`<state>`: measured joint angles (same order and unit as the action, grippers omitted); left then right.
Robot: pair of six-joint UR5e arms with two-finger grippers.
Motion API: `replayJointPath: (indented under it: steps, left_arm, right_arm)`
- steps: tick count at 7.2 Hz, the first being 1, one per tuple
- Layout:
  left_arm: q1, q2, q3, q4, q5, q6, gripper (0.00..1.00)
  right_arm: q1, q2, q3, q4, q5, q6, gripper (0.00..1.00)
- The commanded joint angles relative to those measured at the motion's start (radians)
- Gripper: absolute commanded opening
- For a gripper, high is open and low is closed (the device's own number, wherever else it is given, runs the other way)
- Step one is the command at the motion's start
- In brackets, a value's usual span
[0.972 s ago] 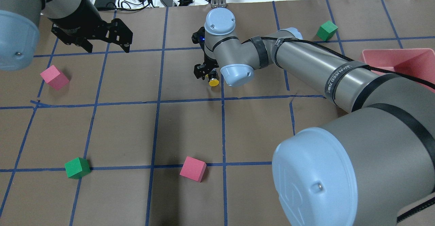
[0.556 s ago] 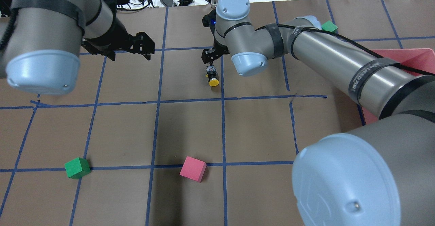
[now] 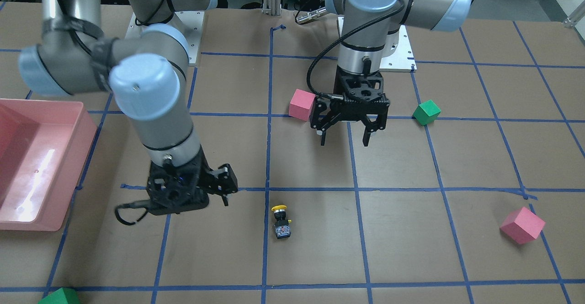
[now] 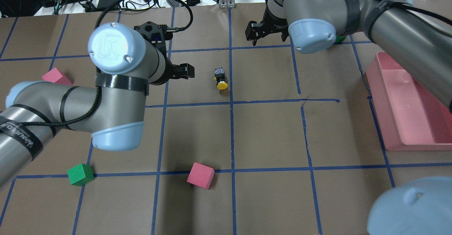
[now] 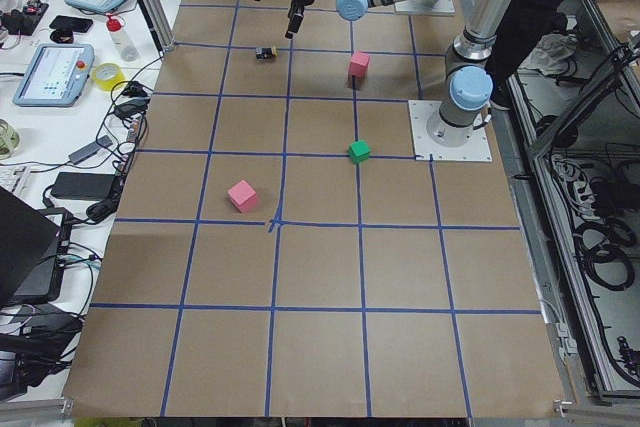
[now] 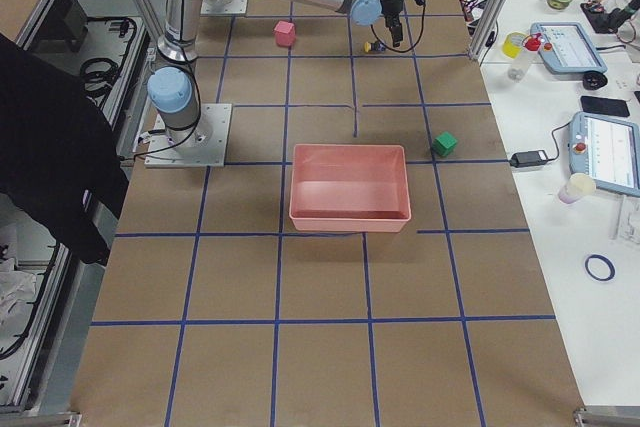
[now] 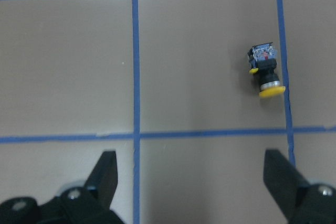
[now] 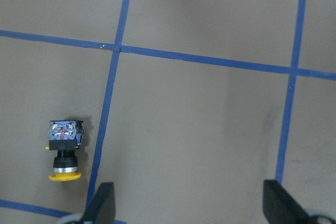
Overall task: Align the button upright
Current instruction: 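Reach the left gripper to the lying button while the right arm withdraws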
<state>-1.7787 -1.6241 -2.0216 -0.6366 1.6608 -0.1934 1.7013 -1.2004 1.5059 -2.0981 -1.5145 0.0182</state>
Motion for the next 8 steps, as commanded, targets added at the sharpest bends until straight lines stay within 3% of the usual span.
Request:
replayJointPath:
  steps: [1, 4, 6, 8]
  left_arm:
    - [-0.077, -0.103, -0.048, 0.168, 0.051, -0.067, 1.0]
    - [-0.122, -0.302, -0.046, 0.514, 0.053, -0.118, 1.0]
    - [-0.155, -0.443, -0.026, 0.714, 0.105, -0.155, 0.99]
    - [-0.227, -0.548, 0.064, 0.73, 0.21, -0.256, 0.95]
  right_arm:
    - [-0.061, -0.057, 0.005, 0.05, 0.007, 0.006, 1.0]
    - [-0.066, -0.092, 0.029, 0.061, -0.006, 0.051, 1.0]
    - [-0.086, -0.14, 0.089, 0.091, -0.012, 0.075, 1.0]
    - [-0.15, -0.159, 0.097, 0.11, 0.003, 0.059, 1.0]
